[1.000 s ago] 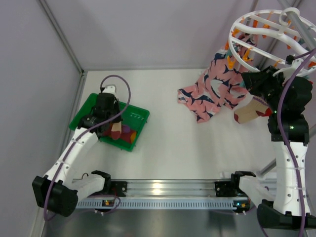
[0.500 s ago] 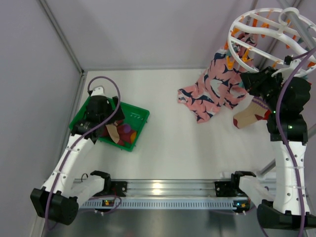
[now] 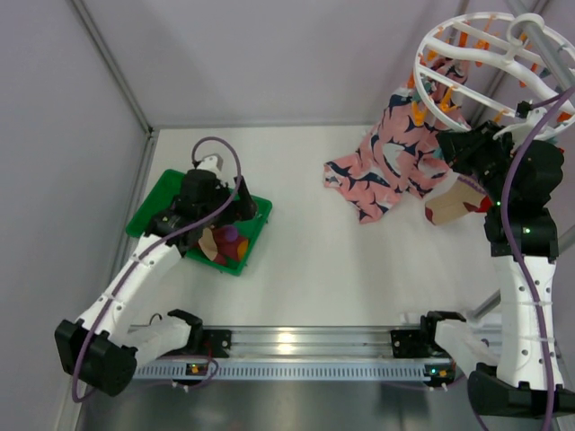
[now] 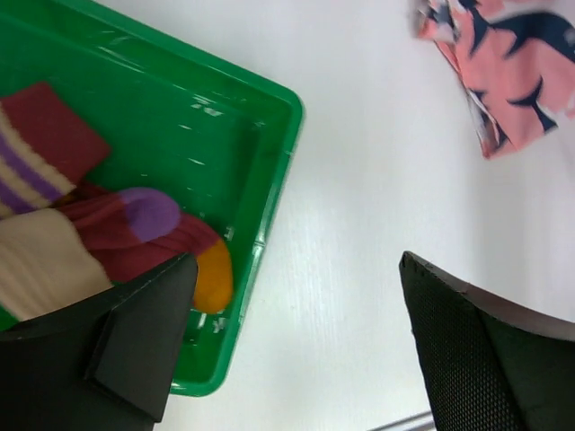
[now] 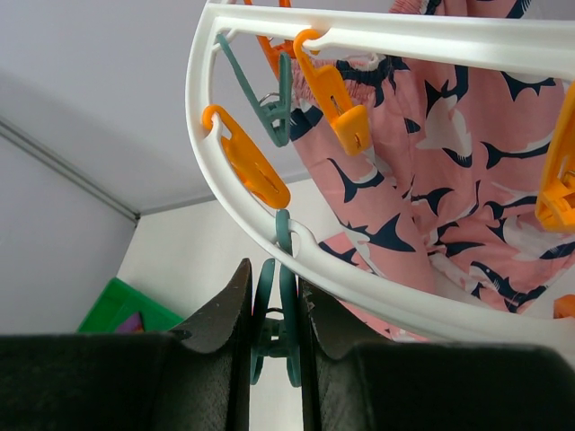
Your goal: Remove the socks clipped to the hanger
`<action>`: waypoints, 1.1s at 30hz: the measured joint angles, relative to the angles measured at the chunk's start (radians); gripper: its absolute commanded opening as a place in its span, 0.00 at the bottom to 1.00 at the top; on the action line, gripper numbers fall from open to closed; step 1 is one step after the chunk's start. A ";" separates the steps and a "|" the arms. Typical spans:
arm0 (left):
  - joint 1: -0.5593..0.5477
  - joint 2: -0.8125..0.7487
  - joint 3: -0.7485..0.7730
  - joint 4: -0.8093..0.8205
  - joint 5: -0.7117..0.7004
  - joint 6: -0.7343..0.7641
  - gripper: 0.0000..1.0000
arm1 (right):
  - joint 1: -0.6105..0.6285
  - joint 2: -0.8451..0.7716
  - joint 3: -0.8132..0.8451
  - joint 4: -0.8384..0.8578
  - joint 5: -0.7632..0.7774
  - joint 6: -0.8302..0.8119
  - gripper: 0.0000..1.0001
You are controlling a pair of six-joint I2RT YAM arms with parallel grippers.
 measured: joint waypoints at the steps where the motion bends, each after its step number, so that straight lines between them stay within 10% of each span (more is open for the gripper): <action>1: -0.037 0.010 0.001 0.005 0.002 -0.001 0.96 | 0.000 0.000 0.000 0.000 0.000 0.000 0.00; 10: -0.416 0.215 0.135 0.128 0.019 0.018 0.94 | 0.000 0.000 0.000 -0.001 0.000 0.002 0.18; 13: -0.499 0.288 0.164 0.219 0.074 0.014 0.94 | 0.000 0.000 0.000 -0.001 -0.006 0.014 0.47; 21: -0.619 0.505 0.293 0.421 0.217 0.007 0.98 | 0.000 0.001 0.000 -0.055 -0.049 0.017 0.82; 33: -0.649 0.848 0.647 0.565 0.363 0.053 0.99 | 0.000 -0.060 0.000 -0.209 -0.064 -0.005 0.99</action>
